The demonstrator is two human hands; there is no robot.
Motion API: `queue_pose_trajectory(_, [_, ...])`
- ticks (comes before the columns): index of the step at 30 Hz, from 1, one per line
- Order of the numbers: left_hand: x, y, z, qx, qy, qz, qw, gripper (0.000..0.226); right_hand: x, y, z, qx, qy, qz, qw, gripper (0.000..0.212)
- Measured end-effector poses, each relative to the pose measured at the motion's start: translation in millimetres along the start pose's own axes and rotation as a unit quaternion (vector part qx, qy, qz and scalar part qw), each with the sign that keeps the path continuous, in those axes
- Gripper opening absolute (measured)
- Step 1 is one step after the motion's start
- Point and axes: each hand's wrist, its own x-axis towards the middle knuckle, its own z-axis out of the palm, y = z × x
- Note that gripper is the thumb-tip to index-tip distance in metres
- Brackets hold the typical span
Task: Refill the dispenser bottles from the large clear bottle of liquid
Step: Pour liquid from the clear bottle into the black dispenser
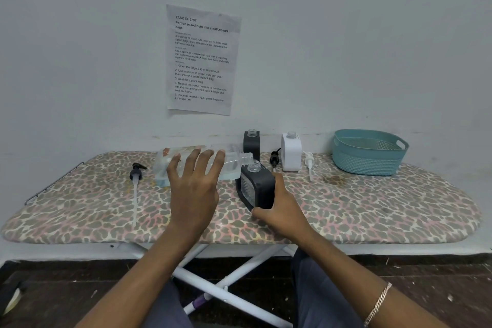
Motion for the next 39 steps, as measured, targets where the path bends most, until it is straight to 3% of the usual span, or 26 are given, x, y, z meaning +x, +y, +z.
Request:
queue_pose_trajectory(24, [2, -7, 2, -0.043, -0.012, -0.028, 0.999, 0.077, -1, -2, 4, -0.002, 0.019, -0.011, 1.0, 0.079])
queue_pose_trajectory(28, [7, -11, -4, -0.111, -0.022, -0.085, 0.99, 0.075, -3, -9, 6, 0.012, 0.029, -0.026, 0.999, 0.08])
queue_pose_trajectory(33, [11, -20, -5, -0.222, -0.041, -0.199, 0.954, 0.061, -4, -14, 7, 0.024, 0.033, -0.033, 0.999, 0.073])
queue_pose_trajectory(39, [14, -29, -4, -0.301, -0.014, -0.27, 0.914, 0.064, -5, -13, 12, 0.039, 0.019, -0.023, 0.999, 0.077])
